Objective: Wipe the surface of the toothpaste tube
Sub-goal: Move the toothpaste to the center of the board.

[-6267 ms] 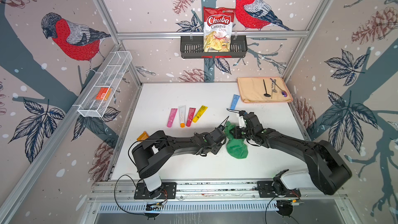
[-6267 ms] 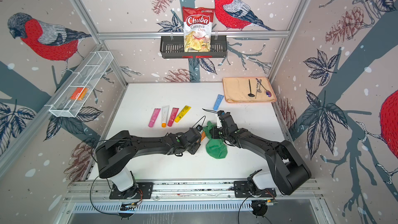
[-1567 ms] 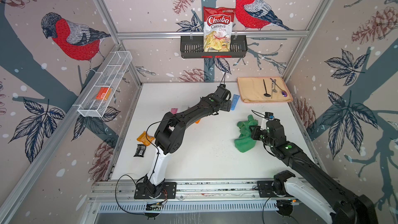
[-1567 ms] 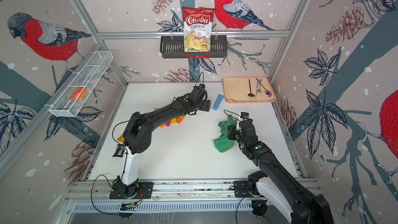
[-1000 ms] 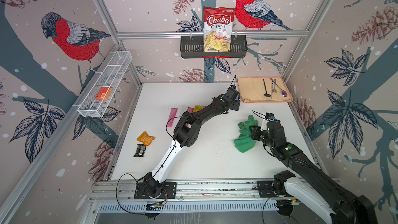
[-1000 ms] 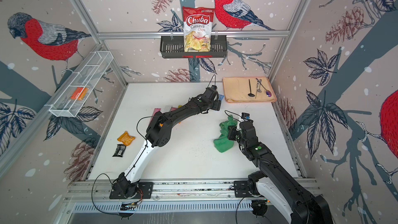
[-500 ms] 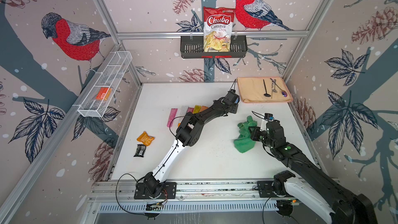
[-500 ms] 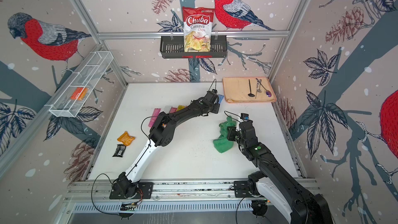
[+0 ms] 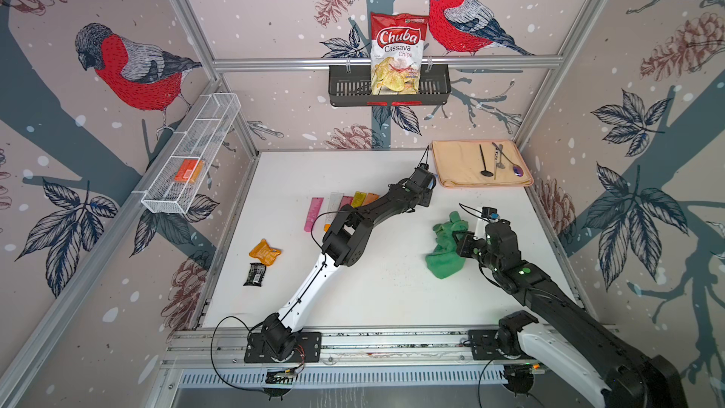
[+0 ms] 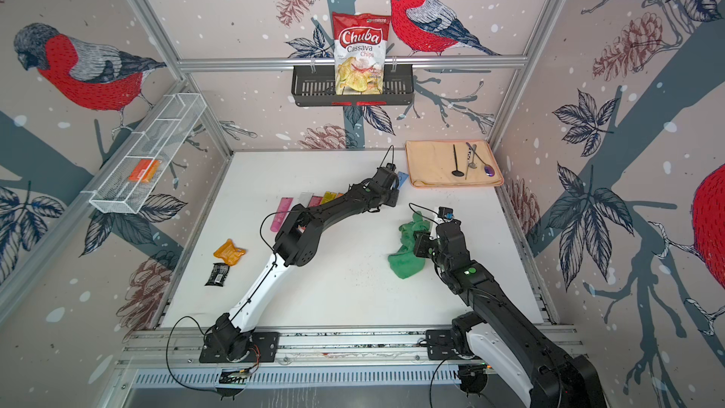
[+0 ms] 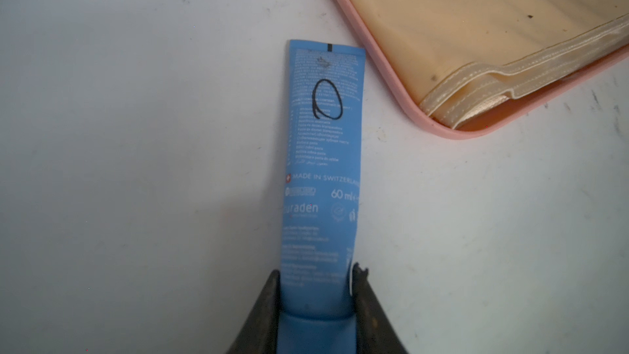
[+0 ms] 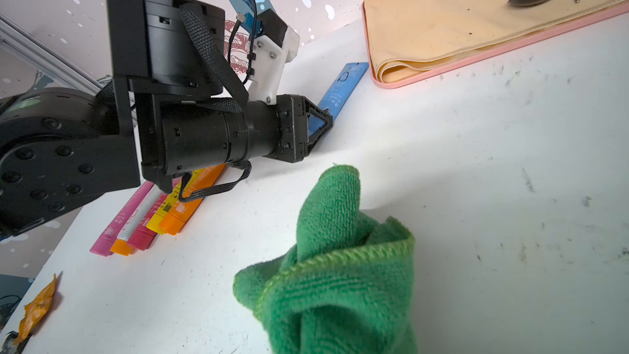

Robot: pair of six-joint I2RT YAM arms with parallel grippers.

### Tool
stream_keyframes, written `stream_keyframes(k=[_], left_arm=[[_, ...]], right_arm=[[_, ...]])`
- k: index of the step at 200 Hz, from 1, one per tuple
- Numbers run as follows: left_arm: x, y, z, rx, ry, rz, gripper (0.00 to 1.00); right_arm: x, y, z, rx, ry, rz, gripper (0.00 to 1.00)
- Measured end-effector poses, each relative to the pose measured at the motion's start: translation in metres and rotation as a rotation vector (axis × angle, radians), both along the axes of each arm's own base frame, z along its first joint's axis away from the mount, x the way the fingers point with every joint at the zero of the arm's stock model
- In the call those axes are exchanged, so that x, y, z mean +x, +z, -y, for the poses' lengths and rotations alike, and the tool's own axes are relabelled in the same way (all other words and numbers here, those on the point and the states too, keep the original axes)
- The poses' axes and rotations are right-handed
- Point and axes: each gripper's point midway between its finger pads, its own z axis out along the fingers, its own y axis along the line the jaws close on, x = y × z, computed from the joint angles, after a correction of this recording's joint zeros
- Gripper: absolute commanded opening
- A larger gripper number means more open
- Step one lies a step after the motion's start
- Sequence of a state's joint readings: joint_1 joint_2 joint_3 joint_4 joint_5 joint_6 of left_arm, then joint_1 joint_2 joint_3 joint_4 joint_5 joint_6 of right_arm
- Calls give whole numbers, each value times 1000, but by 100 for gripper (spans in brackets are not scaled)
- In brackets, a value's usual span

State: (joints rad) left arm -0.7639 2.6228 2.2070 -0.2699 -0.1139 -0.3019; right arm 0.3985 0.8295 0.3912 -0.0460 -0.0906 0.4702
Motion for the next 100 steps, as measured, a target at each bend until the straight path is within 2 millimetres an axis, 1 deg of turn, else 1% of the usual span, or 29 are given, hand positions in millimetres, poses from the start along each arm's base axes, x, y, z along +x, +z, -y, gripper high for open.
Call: stream_keyframes(k=[29, 52, 75, 100], left_arm=[[-7, 1, -7, 22, -11, -8, 22], [-22, 3, -20, 59, -19, -30, 21], [-51, 9, -48, 111, -23, -56, 21], [-85, 21, -74, 137, -42, -67, 21]], right_arm=[[0, 2, -1, 4, 4, 4, 4], [-1, 4, -1, 9, 6, 10, 4], [-1, 5, -1, 12, 7, 16, 4], [-1, 6, -1, 13, 7, 17, 4]])
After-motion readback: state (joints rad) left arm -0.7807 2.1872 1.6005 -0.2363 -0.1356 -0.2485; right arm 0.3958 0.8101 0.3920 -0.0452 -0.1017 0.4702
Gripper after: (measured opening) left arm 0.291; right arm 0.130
